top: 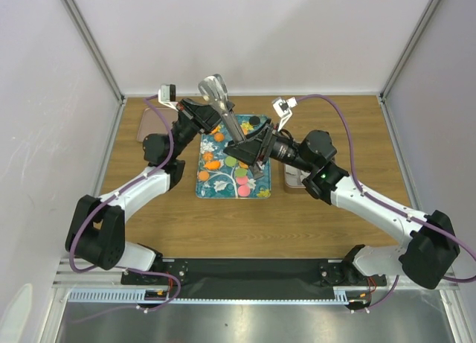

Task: Pack the cookies

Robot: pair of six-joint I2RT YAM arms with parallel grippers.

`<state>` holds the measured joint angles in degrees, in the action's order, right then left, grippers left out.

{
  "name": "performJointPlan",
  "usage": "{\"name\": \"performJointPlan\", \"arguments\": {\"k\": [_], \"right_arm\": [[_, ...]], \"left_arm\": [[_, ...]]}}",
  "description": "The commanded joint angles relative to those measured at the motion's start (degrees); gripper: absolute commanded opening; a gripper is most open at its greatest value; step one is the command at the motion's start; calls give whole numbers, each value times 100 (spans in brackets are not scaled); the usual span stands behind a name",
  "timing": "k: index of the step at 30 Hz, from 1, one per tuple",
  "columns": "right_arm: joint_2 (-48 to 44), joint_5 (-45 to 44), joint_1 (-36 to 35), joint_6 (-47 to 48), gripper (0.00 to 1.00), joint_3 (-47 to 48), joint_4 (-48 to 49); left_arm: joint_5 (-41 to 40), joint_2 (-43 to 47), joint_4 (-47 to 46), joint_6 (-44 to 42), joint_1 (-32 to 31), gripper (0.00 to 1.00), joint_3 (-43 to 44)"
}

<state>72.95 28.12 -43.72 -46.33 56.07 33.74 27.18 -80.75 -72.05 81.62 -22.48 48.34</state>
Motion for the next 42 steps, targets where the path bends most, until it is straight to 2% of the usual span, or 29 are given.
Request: {"name": "performJointPlan", "arguments": {"k": [1,4,6,8,14,21,26,34,37,40,41,42], "right_arm": [[-79,-122,-83,211,67,281,55],[-175,-306,-75,404,61,299,-269],[-298,-473,-75,527,59,281,-411],[-395,-596,-75,668,58,299,-639],[-588,-895,-75,976,57,325,-1176],[-861,-1256,-66,1266,57,317,-1756],[-993,-1397,-31,1319,56,281,-1985],[-1248,-1678,189,1354,56,343,-2696],[-1301,-1906,321,1459,56,561,-3547],[-1275,-2398,426,1767,57,842,-4505],[-1231,-2564,452,1915,57,905,-4716],[-1169,-2653,522,1995,57,957,-5075]], "left_arm": [[-134,-2,-521,-50,-55,5,71],[-134,-2,-424,-112,-55,16,79],[-134,15,-328,-182,-55,27,88],[-99,7,-196,-252,-55,34,141],[-73,-55,94,-410,-2,46,360],[-20,-107,288,-411,296,54,528],[24,-116,446,-375,621,56,563],[-72,-37,718,-410,1079,57,-113],[68,216,1463,-664,1105,55,-219],[-19,725,3472,-1646,1027,54,-62],[-168,1128,4984,-2424,974,54,61],[-639,1297,5678,-2823,904,54,366]]}}
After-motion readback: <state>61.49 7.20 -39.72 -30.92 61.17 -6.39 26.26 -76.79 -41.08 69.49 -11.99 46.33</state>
